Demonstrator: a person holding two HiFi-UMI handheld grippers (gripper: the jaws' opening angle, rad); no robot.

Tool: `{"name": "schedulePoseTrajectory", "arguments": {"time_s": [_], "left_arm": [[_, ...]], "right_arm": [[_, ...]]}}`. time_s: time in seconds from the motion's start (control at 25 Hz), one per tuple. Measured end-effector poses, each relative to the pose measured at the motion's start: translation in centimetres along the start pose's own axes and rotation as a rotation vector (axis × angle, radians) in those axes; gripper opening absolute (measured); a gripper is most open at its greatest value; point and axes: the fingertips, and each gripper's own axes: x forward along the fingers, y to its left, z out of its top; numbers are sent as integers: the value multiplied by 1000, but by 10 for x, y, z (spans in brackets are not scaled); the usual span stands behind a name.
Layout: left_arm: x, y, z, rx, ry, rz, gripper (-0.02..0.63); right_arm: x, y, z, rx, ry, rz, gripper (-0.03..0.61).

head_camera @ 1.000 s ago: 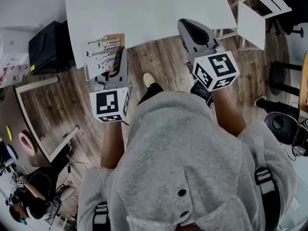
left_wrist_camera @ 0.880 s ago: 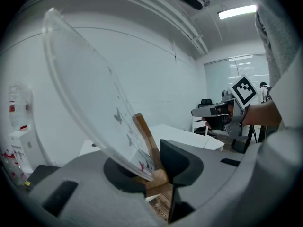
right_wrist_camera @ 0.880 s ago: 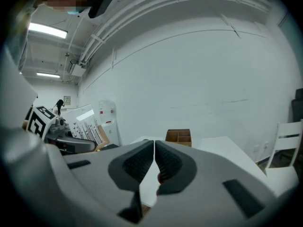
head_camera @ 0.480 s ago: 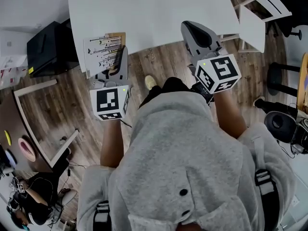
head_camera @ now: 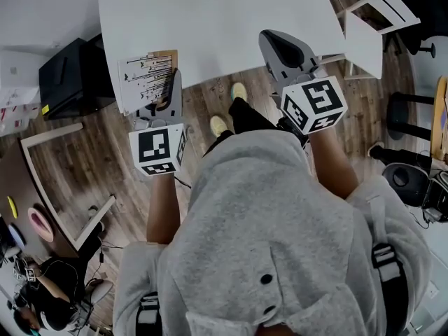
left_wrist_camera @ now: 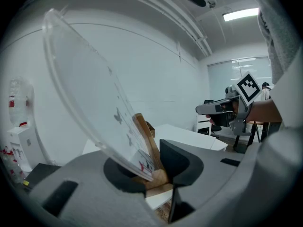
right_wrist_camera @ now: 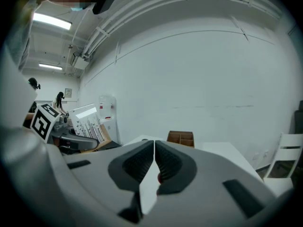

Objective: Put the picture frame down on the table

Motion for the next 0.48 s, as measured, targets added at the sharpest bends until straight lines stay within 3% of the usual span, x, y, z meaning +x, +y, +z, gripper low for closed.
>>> {"name": "schedulePoseTrajectory", "arguments": {"time_s": [0.48], "left_arm": [[56,10,17,21,29,22,107]], "right_arm": [[47,-48,7,25,-7,26,28]]}}
